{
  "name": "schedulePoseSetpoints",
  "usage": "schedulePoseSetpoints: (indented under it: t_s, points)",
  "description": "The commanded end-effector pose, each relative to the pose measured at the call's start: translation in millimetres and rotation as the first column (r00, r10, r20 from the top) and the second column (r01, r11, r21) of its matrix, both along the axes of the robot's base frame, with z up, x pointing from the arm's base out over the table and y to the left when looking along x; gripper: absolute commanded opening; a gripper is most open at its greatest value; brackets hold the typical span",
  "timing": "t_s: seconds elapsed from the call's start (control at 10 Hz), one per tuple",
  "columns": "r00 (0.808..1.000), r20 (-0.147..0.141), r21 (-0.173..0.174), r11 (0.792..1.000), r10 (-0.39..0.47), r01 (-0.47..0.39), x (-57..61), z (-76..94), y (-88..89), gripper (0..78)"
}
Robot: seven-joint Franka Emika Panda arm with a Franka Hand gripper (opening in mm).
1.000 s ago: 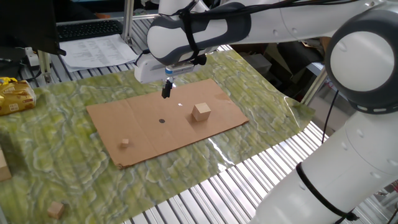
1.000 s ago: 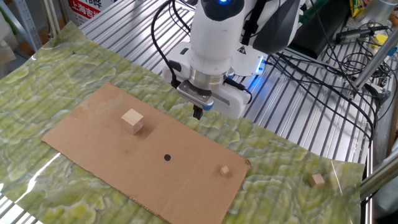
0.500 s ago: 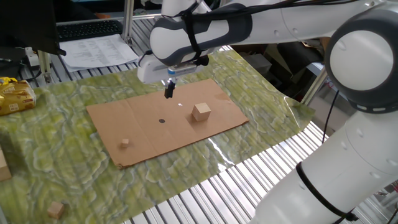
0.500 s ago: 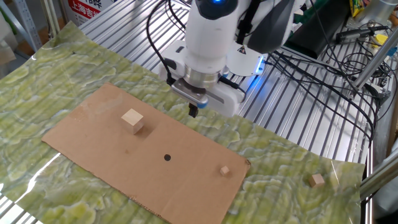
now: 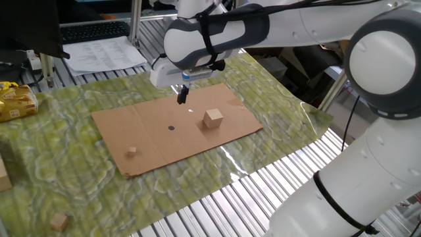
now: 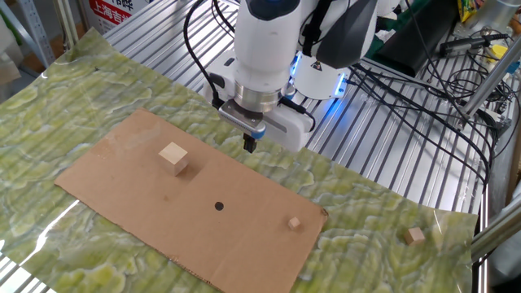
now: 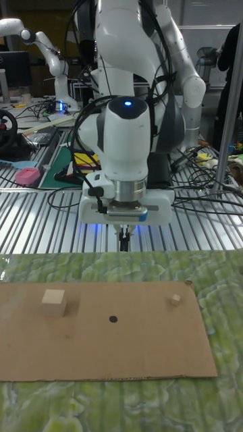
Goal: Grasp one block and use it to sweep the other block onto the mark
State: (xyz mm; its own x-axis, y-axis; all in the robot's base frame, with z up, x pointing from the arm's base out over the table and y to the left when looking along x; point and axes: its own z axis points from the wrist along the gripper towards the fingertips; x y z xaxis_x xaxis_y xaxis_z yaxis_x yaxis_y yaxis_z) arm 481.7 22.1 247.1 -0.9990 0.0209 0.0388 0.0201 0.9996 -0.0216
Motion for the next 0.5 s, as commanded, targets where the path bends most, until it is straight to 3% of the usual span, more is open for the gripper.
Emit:
schedulePoseSetpoints:
  t_s: [0.1, 0.3, 0.5]
  points:
    - [0.998, 0.007, -0.026, 0.998, -0.058, 0.058, 0.7, 0.9, 0.0, 0.0]
    - [0.997, 0.007, -0.026, 0.997, -0.073, 0.073, 0.7, 0.9, 0.0, 0.0]
    - [0.997, 0.027, -0.031, 0.997, -0.068, 0.069, 13.2, -3.8, -17.2, 0.0]
